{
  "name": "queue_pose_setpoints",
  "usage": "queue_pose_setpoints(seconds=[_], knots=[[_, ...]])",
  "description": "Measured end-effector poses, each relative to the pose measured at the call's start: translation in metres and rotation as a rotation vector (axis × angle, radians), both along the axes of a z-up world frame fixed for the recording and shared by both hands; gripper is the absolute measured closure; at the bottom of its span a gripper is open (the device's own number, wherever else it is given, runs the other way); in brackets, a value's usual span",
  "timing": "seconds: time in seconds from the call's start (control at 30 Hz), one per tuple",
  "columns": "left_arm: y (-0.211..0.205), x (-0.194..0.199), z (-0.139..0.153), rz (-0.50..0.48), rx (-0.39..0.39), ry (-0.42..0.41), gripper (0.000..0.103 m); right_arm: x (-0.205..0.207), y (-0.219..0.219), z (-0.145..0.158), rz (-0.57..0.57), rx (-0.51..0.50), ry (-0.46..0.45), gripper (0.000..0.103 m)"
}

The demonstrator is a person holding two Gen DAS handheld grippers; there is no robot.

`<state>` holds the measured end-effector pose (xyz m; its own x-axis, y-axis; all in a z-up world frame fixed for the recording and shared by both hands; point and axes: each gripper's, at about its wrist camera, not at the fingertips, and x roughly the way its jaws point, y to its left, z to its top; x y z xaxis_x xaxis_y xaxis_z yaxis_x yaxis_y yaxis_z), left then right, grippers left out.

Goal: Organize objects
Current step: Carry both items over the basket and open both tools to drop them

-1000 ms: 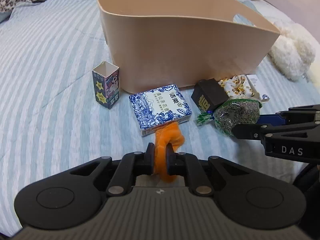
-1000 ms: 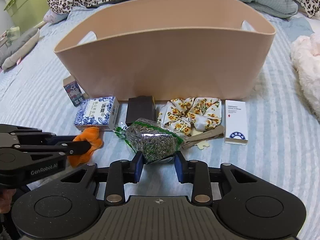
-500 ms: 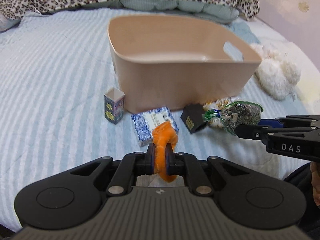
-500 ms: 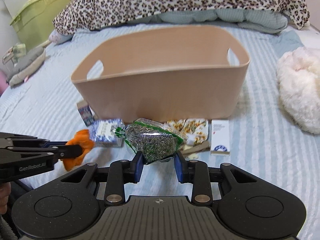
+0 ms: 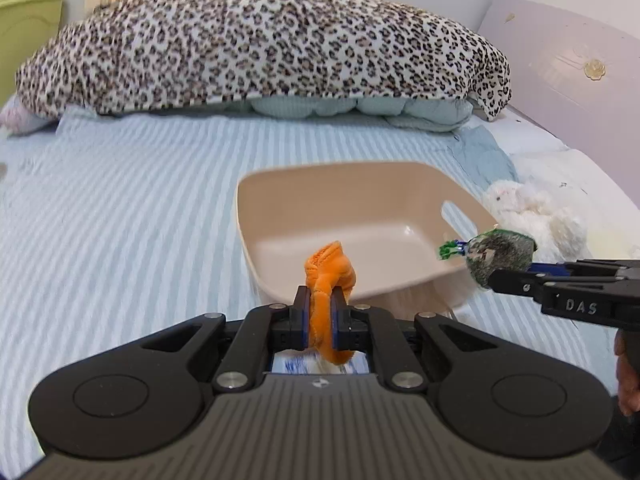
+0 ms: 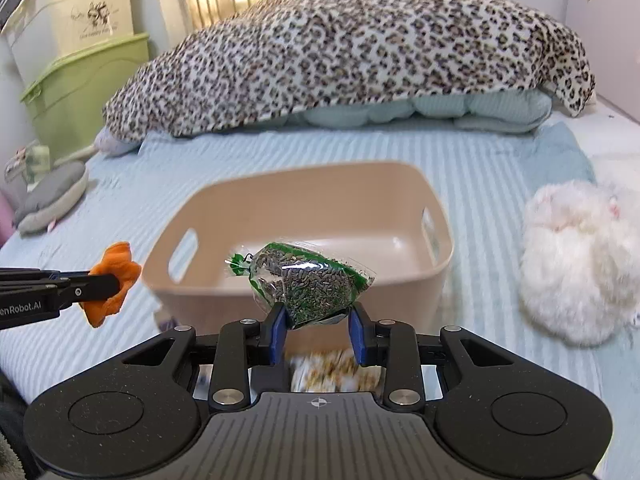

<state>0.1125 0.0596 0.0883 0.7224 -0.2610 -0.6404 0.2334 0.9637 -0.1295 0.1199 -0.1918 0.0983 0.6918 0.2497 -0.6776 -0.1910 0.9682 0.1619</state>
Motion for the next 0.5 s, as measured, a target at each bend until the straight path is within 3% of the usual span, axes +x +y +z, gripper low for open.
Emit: queue_pose_setpoints(seconds=[0.2, 0.5], knots=[[-0.020, 0.035, 0.004, -0.001, 0.054, -0.045, 0.092, 0.035, 0.002, 0.001, -0.029, -0.023, -0.028, 0.073], [-0.042, 0.099, -0.030, 0.037, 0.128, 0.008, 0.092, 0.081, 0.015, -0.031, -0.075, -0.098, 0.008, 0.073]])
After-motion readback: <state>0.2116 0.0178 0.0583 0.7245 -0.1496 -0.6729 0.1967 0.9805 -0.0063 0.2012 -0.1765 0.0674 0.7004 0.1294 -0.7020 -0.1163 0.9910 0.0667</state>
